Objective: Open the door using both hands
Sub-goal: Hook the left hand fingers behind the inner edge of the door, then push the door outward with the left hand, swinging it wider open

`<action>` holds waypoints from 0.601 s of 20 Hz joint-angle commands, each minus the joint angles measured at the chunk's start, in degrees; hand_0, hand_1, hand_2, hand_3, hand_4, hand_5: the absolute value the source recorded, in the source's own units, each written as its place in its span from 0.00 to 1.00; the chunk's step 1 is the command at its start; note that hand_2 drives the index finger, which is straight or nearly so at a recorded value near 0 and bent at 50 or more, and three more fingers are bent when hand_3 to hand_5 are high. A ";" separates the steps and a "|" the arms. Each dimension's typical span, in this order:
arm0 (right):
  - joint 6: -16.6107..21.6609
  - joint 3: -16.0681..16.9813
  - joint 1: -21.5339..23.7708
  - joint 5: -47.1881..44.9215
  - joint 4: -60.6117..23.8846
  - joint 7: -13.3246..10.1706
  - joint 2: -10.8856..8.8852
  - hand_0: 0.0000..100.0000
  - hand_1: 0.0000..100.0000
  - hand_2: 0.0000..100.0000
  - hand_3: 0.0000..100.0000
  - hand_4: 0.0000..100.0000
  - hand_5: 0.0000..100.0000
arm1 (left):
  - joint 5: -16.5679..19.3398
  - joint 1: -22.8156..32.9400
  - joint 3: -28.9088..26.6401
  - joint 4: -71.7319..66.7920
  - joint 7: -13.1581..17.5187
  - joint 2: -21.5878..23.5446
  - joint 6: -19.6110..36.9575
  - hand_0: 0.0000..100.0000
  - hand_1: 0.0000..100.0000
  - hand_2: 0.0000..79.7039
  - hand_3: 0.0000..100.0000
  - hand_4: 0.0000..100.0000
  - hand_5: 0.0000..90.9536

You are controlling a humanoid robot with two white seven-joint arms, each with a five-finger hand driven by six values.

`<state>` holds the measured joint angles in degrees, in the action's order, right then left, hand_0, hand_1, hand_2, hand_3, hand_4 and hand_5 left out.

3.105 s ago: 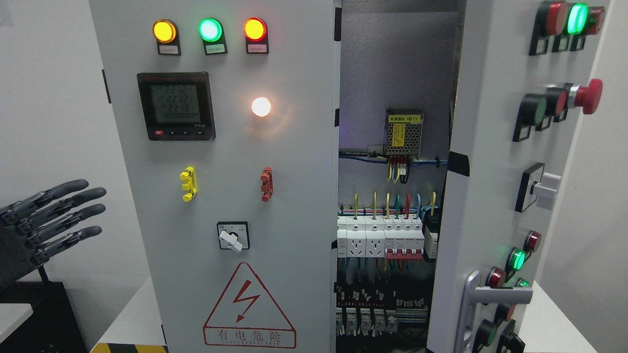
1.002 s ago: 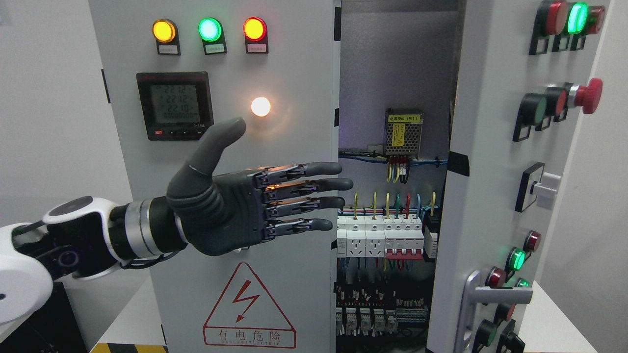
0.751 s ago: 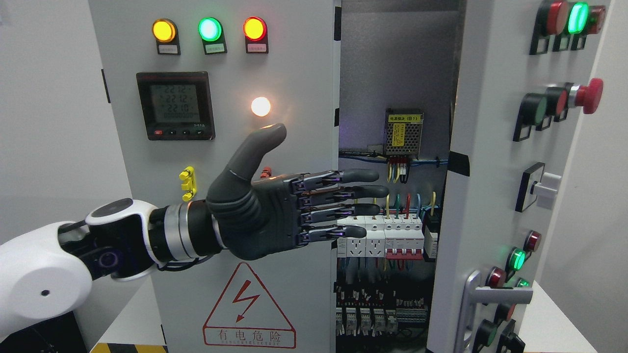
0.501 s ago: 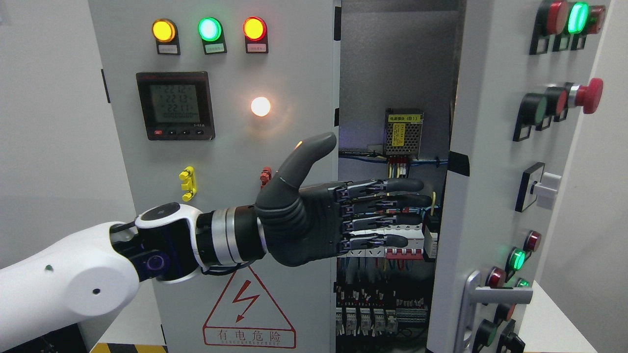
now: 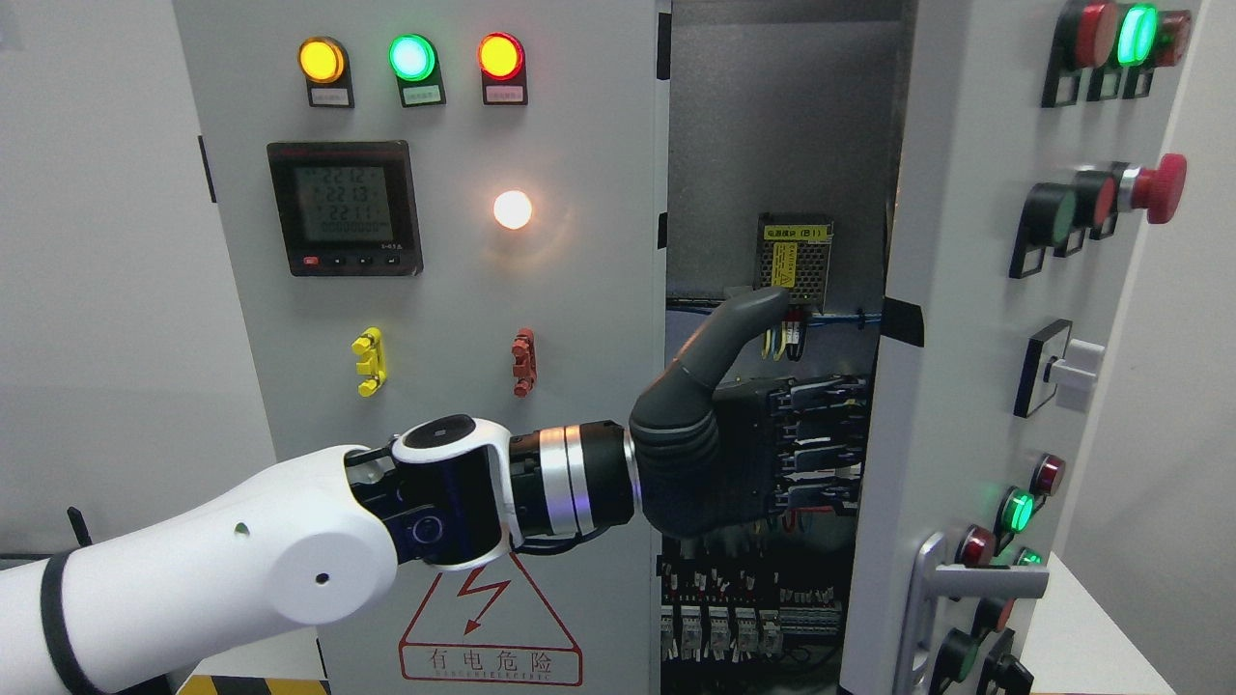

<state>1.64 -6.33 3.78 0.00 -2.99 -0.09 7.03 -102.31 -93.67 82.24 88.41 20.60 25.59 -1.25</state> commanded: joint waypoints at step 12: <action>0.03 0.00 0.00 1.41 0.00 0.00 0.00 0.38 0.00 0.00 0.00 0.00 0.00 | 3.26 1.12 -5.95 -4.30 -0.82 -12.93 -0.50 0.00 0.00 0.00 0.00 0.00 0.00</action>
<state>1.64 -6.33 3.78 0.00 -2.99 -0.09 7.03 -99.90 -92.77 78.53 85.39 19.78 18.16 -1.31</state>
